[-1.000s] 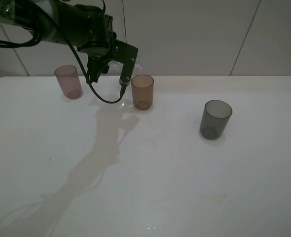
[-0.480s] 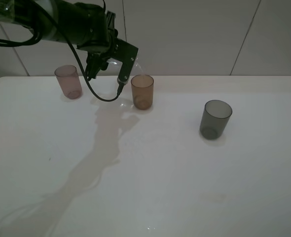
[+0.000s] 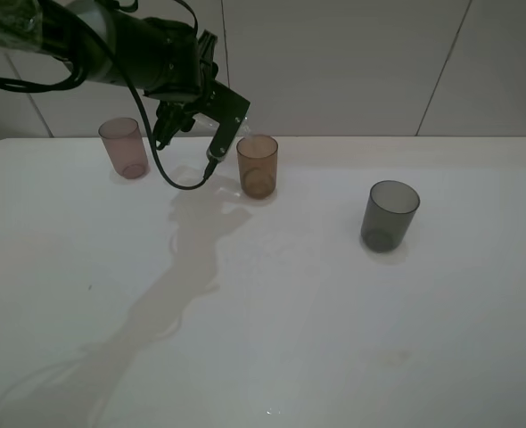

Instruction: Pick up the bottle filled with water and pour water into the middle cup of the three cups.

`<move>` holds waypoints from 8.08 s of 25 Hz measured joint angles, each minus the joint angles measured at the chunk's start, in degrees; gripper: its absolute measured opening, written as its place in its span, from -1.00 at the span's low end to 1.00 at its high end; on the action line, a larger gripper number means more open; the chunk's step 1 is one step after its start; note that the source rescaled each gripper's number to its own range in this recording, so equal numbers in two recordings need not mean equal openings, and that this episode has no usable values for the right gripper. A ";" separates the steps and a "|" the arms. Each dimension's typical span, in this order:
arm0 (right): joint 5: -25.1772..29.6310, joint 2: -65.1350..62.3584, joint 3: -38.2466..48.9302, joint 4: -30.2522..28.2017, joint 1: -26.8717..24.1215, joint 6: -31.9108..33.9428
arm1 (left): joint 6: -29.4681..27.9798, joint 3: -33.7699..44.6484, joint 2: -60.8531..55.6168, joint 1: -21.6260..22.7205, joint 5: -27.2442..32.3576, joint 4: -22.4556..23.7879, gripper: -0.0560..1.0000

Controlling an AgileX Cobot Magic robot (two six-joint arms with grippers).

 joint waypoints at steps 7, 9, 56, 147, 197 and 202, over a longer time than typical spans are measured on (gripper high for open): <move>0.00 0.00 0.00 0.00 0.00 0.00 | 0.39 -0.06 0.00 0.00 -0.72 1.72 -0.87; 0.00 0.00 0.00 0.00 0.00 0.00 | 0.51 -0.06 0.00 0.00 -1.12 2.65 -0.87; 0.00 0.00 0.00 0.00 0.00 0.00 | 6.00 -0.06 0.00 -1.30 -5.48 11.90 -0.87; 0.00 0.00 0.00 0.00 0.00 0.00 | -32.43 57.18 -21.33 7.15 -72.73 -58.88 1.00; 0.00 0.00 0.00 0.00 0.00 0.00 | -32.88 49.86 -117.28 27.99 35.60 -69.19 1.00; 0.00 0.00 0.00 0.00 0.00 0.00 | -31.97 55.77 -123.16 27.99 35.09 -70.22 1.00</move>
